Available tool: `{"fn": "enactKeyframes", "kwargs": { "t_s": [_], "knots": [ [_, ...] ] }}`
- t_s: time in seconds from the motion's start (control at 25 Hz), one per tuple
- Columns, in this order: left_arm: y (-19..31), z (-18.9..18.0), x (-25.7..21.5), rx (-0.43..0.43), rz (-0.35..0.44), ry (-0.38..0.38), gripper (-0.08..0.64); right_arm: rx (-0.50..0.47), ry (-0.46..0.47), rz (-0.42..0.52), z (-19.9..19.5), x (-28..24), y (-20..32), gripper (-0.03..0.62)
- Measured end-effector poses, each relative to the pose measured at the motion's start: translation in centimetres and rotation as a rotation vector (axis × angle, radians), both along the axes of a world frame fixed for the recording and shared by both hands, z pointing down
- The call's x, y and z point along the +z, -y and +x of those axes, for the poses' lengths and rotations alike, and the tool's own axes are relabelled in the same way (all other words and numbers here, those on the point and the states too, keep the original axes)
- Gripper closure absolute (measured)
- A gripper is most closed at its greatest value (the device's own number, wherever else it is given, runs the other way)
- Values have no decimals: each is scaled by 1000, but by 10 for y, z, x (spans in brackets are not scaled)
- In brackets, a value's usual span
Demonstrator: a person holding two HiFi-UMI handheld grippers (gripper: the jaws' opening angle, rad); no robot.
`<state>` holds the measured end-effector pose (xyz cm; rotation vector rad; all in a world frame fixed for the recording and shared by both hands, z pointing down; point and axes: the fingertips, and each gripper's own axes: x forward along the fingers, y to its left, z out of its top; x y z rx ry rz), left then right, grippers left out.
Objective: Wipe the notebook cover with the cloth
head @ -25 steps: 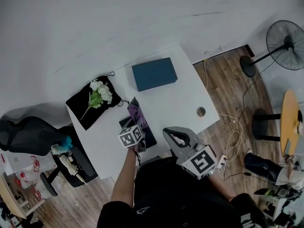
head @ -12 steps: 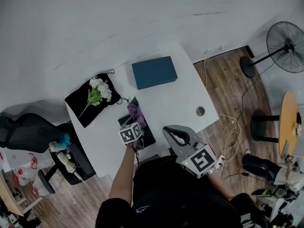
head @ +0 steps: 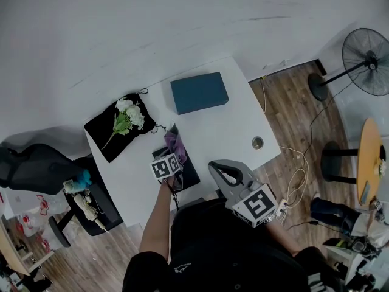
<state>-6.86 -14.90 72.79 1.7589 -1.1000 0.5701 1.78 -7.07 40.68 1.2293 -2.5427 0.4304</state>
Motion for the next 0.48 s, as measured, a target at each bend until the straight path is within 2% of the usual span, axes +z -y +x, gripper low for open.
{"fn": "enactKeyframes", "kwargs": {
  "t_s": [0.48],
  "knots": [
    [-4, -12, 1, -35, -10, -16, 431, -11, -2, -23, -6, 7, -4, 588]
  ]
}}
